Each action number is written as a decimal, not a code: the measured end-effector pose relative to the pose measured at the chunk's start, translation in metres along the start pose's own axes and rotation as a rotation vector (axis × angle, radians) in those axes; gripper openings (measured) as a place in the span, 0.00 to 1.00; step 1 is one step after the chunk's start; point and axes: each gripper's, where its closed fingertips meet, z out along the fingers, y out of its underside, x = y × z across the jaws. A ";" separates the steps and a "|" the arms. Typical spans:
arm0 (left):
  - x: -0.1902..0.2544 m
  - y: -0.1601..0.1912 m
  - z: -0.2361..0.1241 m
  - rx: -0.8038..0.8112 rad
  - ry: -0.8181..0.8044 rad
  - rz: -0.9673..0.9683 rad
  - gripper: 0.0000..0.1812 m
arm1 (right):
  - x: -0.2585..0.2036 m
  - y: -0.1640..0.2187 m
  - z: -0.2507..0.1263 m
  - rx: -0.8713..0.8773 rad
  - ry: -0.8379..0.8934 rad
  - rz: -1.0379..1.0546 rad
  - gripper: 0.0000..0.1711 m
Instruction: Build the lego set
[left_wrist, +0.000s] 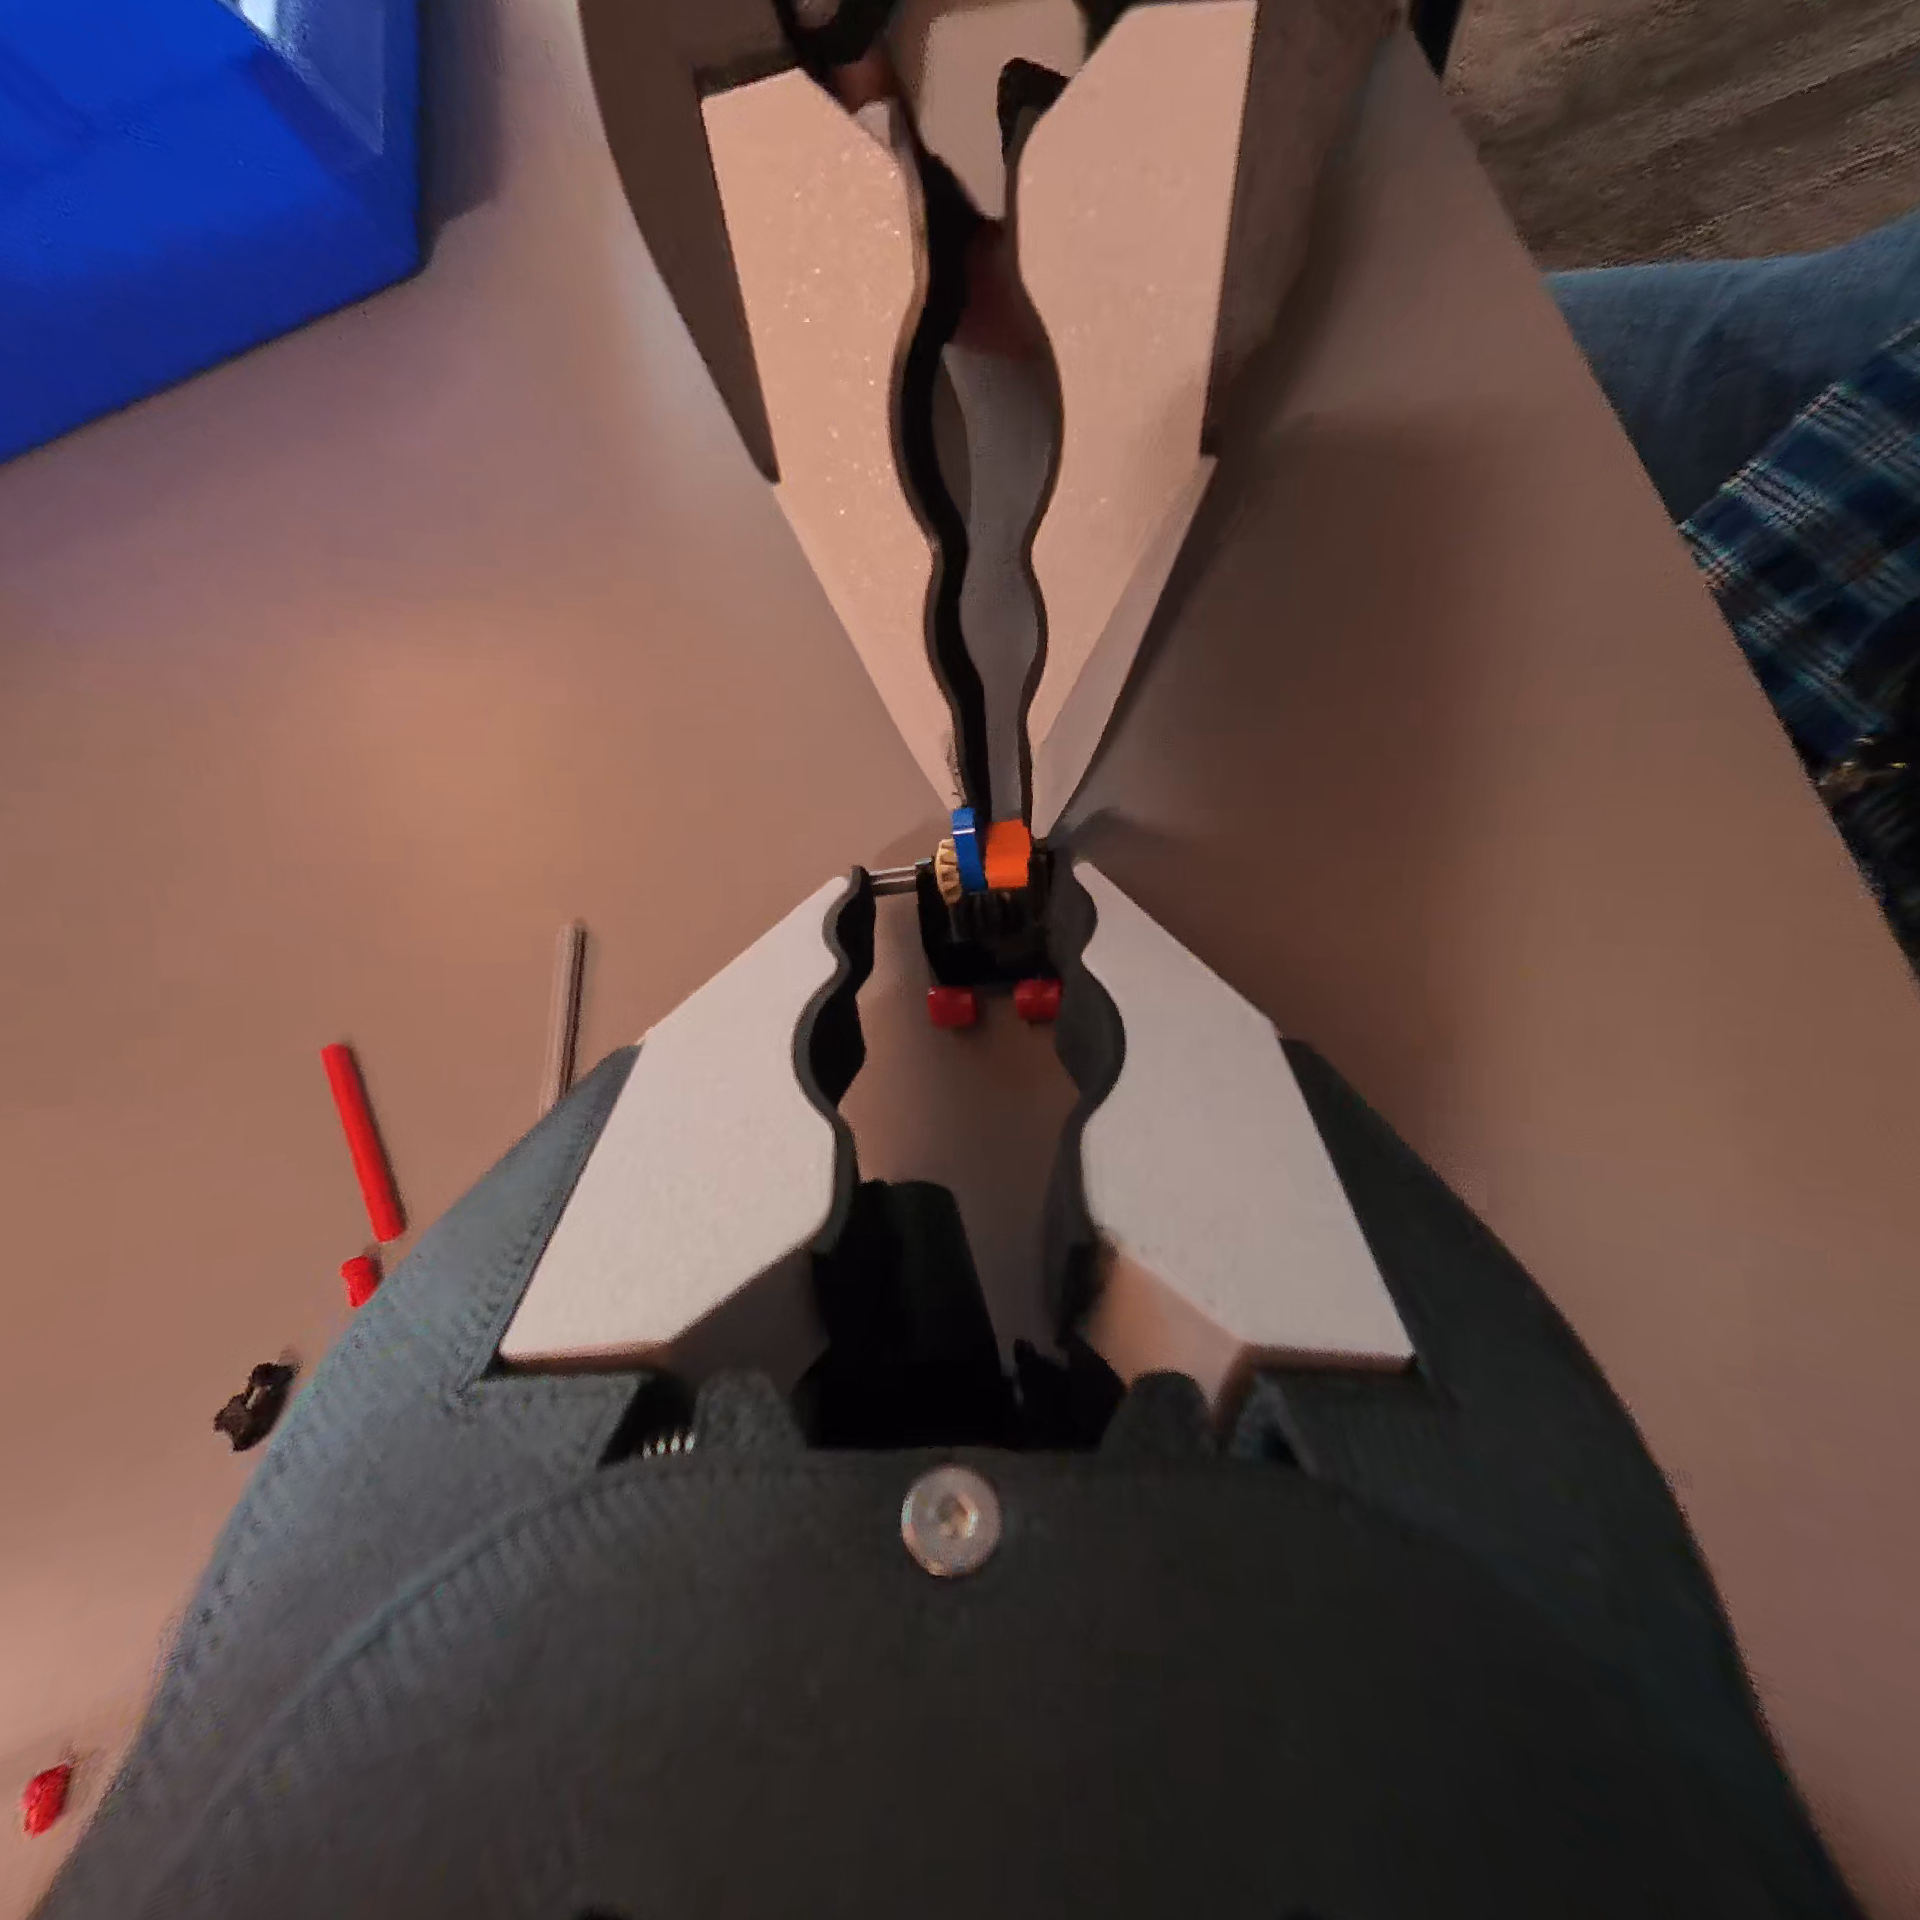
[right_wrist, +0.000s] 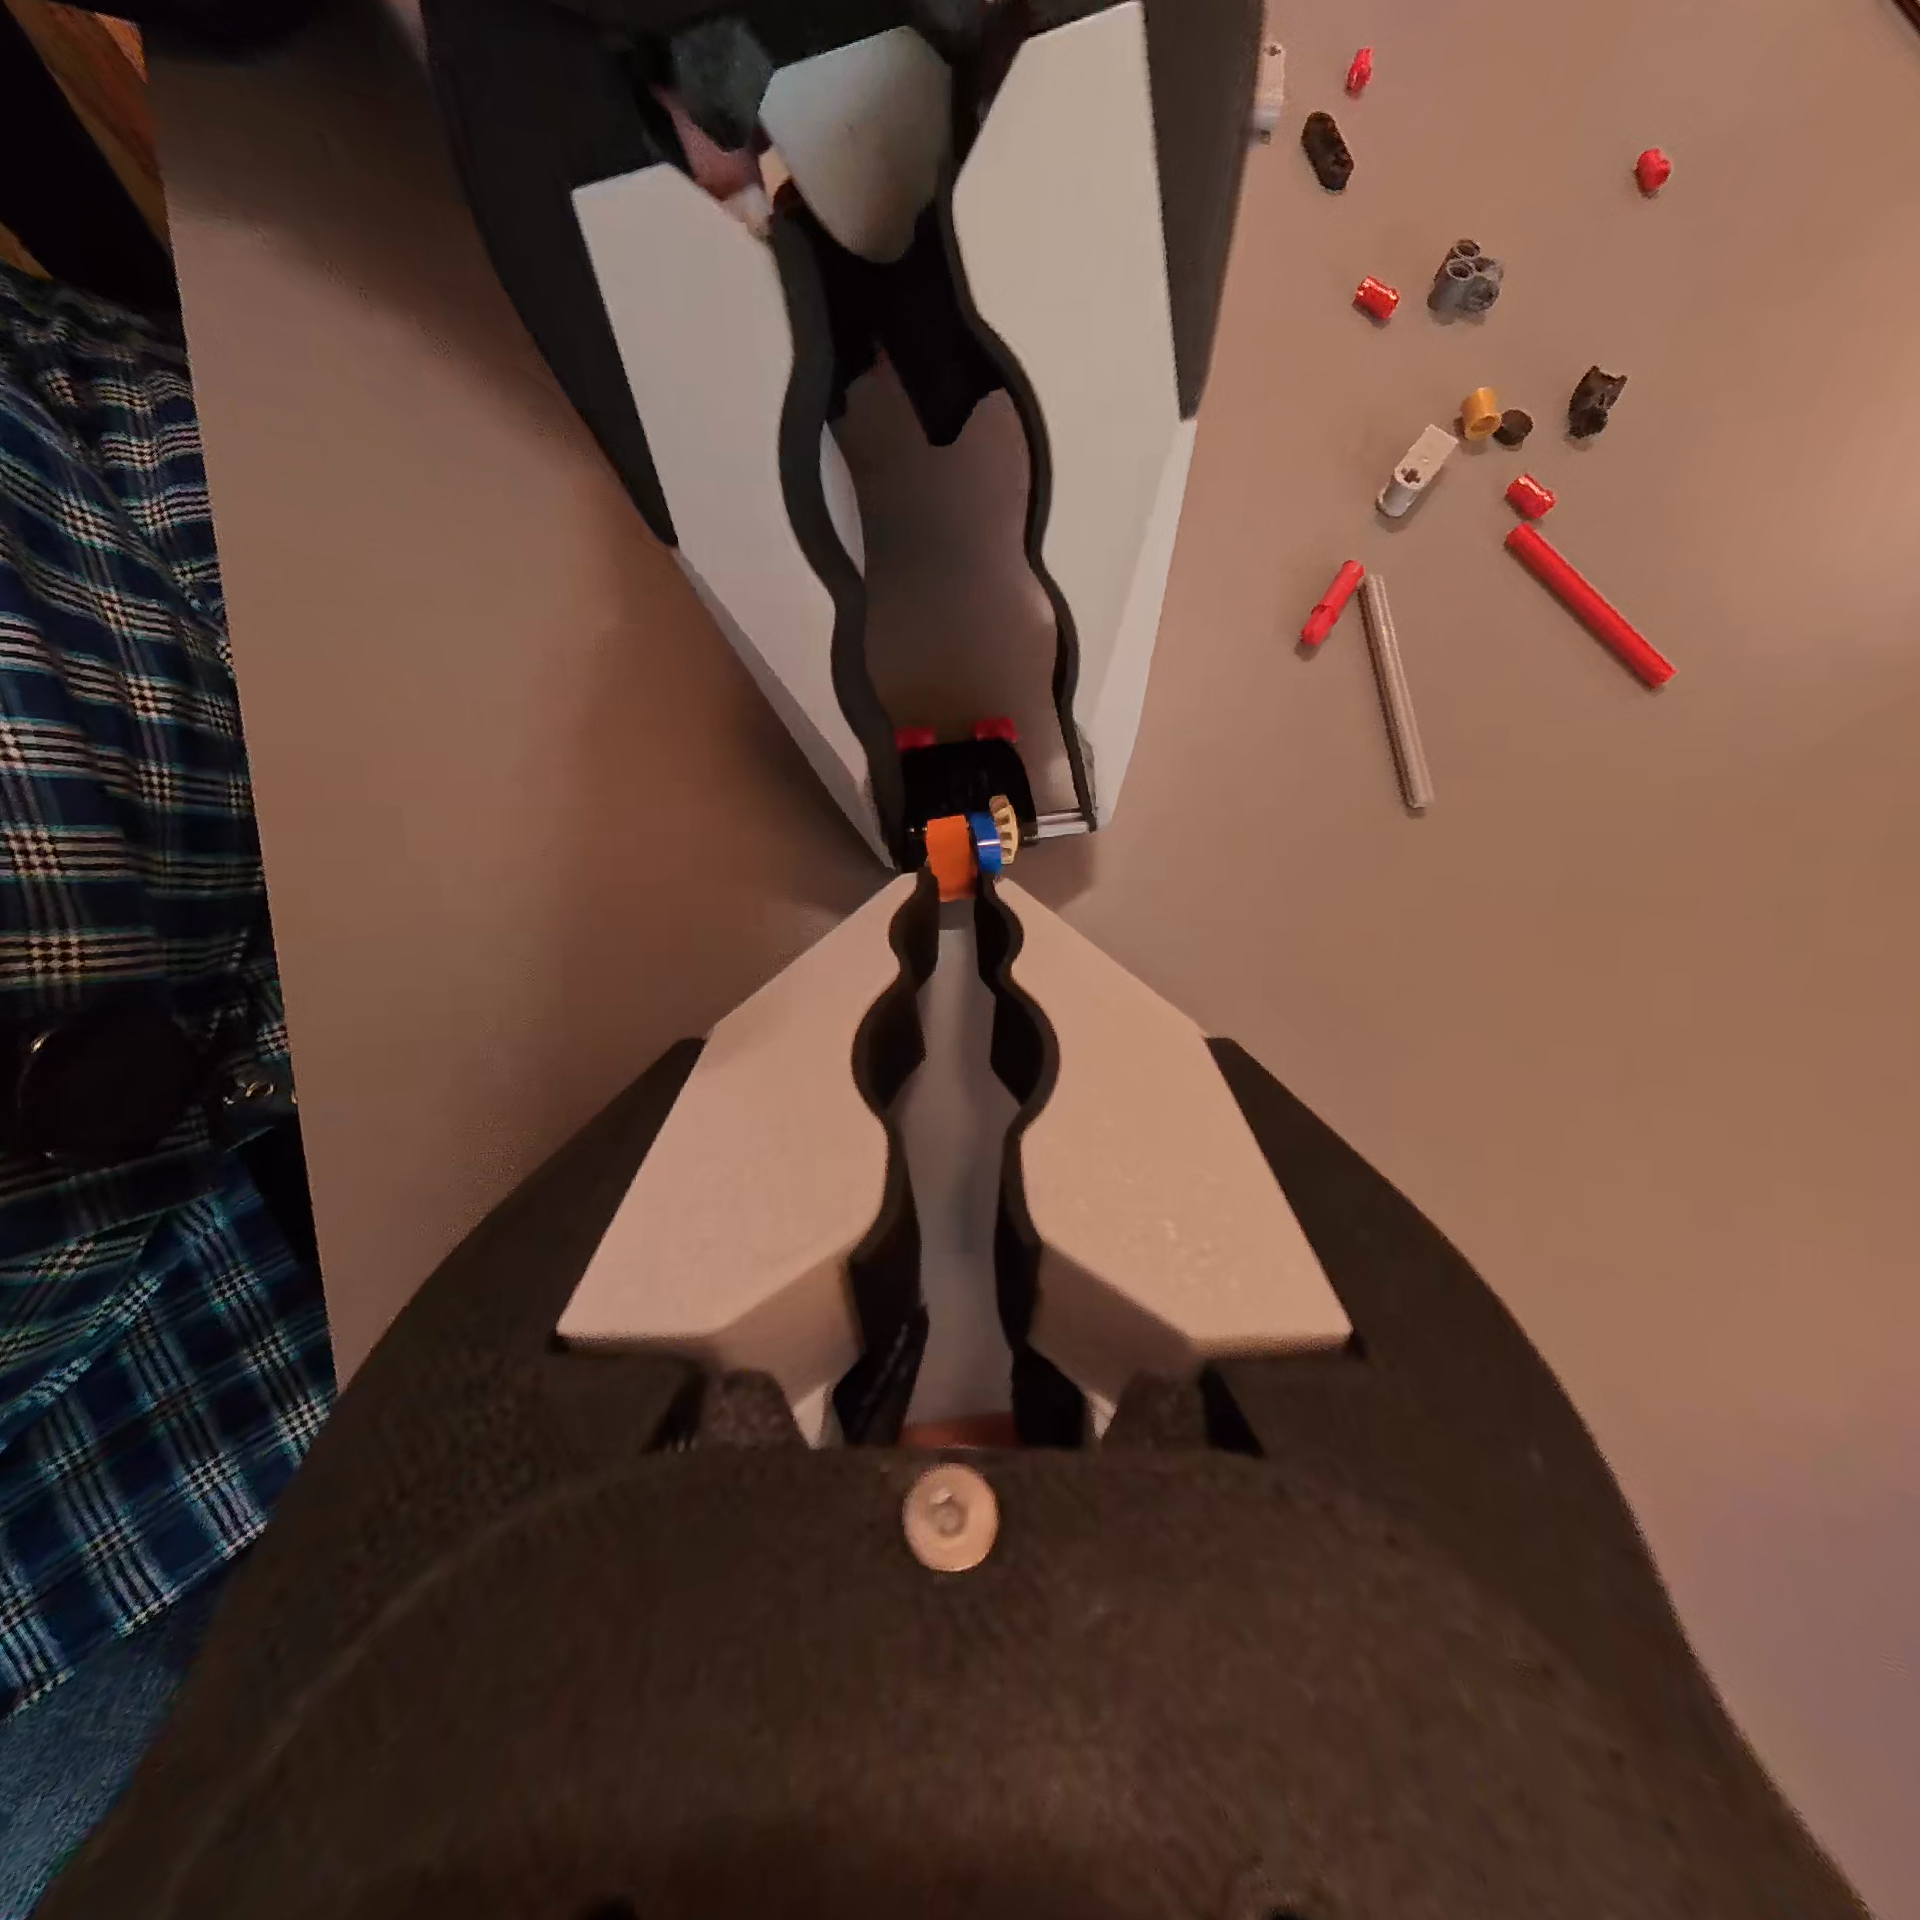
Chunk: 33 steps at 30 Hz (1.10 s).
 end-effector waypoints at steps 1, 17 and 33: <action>0.000 0.000 0.000 -0.003 0.011 -0.009 0.19 | 0.000 0.000 0.000 0.001 0.001 0.003 0.02; -0.001 0.004 -0.004 -0.018 0.104 0.011 0.23 | 0.001 0.000 0.000 0.000 -0.007 0.010 0.02; -0.001 0.002 0.001 -0.008 0.168 -0.006 0.20 | 0.001 -0.002 -0.002 0.017 -0.039 0.047 0.02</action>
